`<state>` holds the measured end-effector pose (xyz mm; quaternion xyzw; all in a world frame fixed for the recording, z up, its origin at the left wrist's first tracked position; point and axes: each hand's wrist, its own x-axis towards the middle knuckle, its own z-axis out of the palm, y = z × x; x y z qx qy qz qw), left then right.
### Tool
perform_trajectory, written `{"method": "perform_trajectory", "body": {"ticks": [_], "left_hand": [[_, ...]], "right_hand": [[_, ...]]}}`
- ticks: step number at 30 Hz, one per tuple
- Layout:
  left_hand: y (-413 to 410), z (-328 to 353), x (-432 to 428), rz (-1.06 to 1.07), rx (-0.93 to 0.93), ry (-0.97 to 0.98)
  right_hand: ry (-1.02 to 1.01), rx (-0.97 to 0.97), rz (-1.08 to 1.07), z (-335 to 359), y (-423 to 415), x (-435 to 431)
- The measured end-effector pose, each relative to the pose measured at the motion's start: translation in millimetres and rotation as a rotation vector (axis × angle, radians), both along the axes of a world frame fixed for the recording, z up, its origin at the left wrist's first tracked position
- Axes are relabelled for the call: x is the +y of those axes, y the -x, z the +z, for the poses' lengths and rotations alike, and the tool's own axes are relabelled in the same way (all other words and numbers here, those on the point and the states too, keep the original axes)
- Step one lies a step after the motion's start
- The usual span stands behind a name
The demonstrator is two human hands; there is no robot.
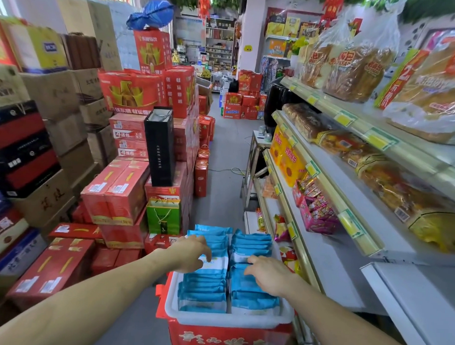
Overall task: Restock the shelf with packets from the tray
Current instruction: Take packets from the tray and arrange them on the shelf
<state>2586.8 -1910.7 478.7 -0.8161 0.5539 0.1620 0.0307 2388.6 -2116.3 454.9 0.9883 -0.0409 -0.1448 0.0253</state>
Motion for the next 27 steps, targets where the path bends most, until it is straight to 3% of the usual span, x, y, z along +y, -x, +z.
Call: {"method": "perform_trajectory", "body": {"ticks": [8,16,27], "left_hand": [[5,-6,-3,-0.092,0.000,-0.067],[8,-13,-12,-0.078,0.118,-0.096],[1,-5,-14,-0.157,0.026,-0.030]], "right_hand": [[-0.041,-0.058,-0.049,23,-11,-10],[-0.251,0.009,-0.142,58,-8,-26],[-0.381,0.009,-0.186,87,4,-30]]}}
